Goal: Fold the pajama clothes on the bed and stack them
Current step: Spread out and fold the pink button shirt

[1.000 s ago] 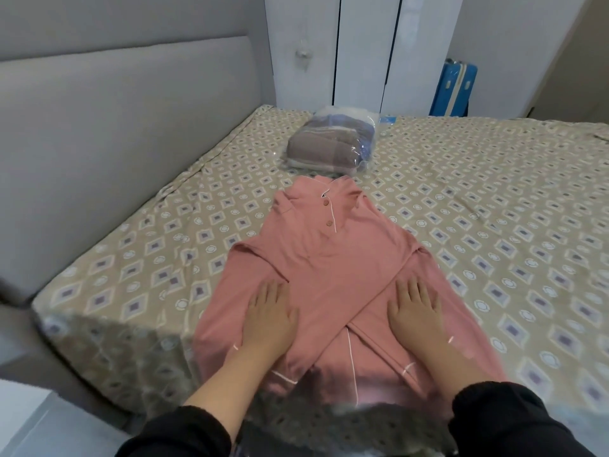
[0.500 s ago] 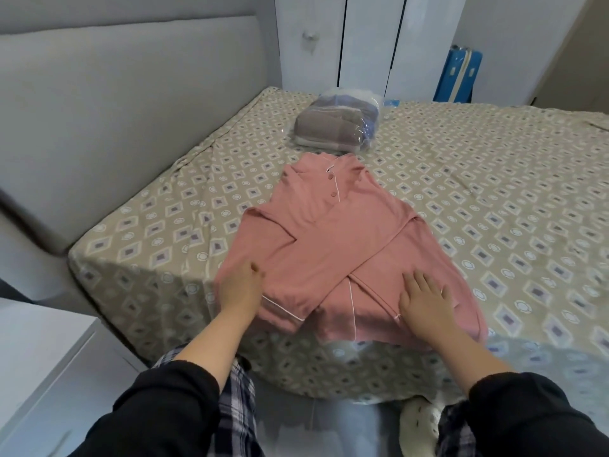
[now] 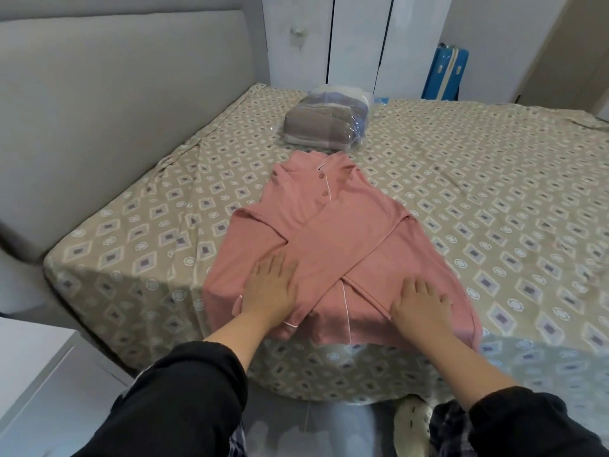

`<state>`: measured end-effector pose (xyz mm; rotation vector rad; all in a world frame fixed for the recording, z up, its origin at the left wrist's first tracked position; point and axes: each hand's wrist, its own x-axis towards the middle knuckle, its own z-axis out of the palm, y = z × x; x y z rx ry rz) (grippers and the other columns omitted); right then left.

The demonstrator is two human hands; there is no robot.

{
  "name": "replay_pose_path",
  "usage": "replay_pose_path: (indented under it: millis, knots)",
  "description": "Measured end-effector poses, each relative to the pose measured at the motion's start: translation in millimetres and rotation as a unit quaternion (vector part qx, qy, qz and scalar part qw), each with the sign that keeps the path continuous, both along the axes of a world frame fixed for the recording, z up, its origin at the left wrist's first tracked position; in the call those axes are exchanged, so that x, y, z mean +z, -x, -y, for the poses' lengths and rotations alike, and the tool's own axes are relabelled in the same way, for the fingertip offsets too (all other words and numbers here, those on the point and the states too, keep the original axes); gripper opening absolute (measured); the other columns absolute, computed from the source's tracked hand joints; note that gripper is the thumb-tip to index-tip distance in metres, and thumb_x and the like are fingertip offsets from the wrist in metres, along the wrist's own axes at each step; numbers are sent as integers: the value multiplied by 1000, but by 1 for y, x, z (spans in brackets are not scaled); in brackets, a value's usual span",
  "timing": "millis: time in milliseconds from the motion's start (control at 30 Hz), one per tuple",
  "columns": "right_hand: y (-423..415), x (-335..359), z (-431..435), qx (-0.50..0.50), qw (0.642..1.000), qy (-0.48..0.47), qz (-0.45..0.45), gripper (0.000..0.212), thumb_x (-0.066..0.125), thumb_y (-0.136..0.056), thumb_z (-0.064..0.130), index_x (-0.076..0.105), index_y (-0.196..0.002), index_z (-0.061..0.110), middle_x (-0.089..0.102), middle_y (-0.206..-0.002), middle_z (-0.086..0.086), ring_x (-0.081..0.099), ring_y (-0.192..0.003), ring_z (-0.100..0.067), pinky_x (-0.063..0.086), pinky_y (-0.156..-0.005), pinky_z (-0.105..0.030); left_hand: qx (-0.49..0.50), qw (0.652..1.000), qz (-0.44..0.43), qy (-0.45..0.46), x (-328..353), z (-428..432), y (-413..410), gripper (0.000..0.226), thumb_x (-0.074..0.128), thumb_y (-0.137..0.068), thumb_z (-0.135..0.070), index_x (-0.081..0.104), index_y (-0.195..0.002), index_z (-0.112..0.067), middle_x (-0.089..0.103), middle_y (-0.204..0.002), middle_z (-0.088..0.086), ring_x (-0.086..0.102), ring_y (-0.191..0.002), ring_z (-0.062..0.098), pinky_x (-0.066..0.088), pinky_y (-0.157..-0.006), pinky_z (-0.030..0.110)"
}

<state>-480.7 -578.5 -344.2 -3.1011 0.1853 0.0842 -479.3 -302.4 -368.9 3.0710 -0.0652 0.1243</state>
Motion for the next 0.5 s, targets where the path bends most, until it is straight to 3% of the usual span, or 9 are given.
replay_pose_path:
  millis: [100, 200, 300, 400, 500]
  knots:
    - [-15, 6, -33, 63, 994, -76, 53, 52, 32, -98, 25, 26, -147, 7, 31, -151, -14, 32, -135, -32, 24, -111, -46, 7, 1000, 20, 0, -4, 2, -3, 55, 26, -98, -36, 22, -152, -26, 21, -160, 2, 18, -145, 21, 8, -117, 39]
    - [-30, 4, -67, 228, 959, -167, 31, 53, 28, -103, 32, 18, -153, 16, 16, -160, -5, 18, -146, -22, 15, -118, -39, 8, 1000, 14, 6, -8, 0, -4, 61, 31, -95, -35, 21, -153, -17, 21, -159, 4, 18, -145, 21, 8, -118, 39]
    - [-46, -6, -70, 374, 924, -80, -23, 52, 23, -103, 41, 15, -153, 31, 6, -161, 7, 6, -148, -12, 7, -119, -41, 13, 1000, 15, 14, -12, -1, -4, 64, 35, -94, -34, 22, -153, -11, 22, -159, 7, 18, -145, 21, 6, -118, 39]
    - [-78, -4, -38, 272, 956, -102, -31, 46, 23, -104, 35, 28, -150, 29, 16, -160, 10, 9, -147, -8, 6, -117, -47, 10, 1000, 24, 11, -13, -1, -5, 66, 29, -91, -35, 25, -152, -11, 25, -158, 7, 21, -144, 22, 8, -118, 39]
    - [-106, 9, -24, 136, 985, -109, -7, 37, 28, -103, 27, 51, -129, 14, 41, -147, -6, 25, -141, -22, 15, -113, -58, 6, 1000, 29, 4, -13, -1, -4, 76, 11, -82, -39, 26, -151, -11, 27, -157, 7, 22, -144, 23, 9, -118, 40]
